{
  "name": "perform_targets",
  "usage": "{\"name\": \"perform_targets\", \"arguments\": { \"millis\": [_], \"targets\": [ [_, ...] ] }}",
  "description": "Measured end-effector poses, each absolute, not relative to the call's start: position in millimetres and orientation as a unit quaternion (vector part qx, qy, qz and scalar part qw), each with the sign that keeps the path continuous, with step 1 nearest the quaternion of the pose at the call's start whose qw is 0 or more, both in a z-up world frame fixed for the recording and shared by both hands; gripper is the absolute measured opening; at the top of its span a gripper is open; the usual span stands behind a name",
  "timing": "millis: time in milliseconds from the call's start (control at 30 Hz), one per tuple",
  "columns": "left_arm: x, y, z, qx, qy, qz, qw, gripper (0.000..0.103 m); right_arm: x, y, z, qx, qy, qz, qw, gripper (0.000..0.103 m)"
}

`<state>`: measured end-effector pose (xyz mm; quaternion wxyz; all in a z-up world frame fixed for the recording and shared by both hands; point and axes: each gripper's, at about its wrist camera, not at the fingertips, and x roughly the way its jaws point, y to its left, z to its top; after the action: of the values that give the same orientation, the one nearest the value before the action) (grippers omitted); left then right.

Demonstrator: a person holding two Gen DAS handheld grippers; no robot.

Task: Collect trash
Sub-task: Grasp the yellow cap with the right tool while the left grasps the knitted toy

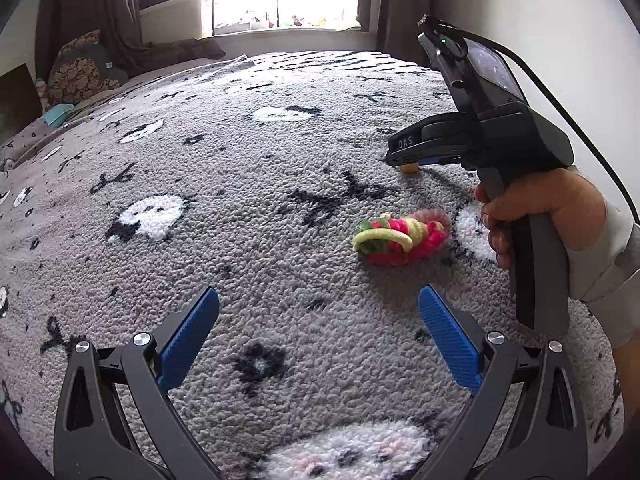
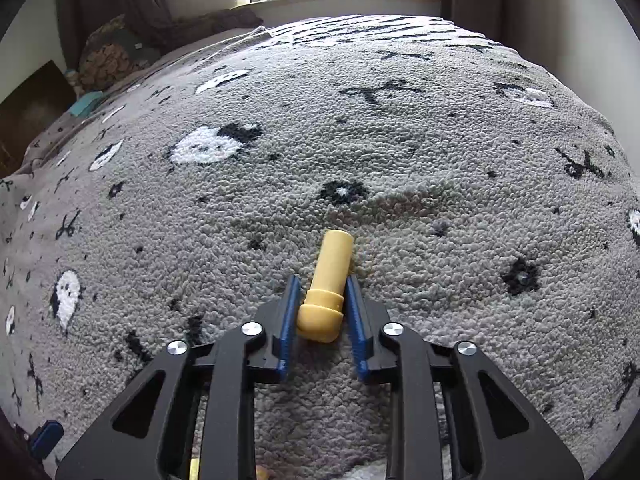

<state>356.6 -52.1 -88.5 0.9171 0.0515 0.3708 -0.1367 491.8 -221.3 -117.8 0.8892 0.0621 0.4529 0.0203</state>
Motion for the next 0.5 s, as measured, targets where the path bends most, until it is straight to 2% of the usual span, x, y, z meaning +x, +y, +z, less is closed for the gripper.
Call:
{"name": "perform_targets", "arguments": {
  "millis": [500],
  "targets": [
    [403.6,-120.5,-102.9,0.046,0.398,-0.129,0.907,0.095,427.6,-309.5,-77.4,-0.018,0.419,0.009,0.908,0.022]
  ]
}}
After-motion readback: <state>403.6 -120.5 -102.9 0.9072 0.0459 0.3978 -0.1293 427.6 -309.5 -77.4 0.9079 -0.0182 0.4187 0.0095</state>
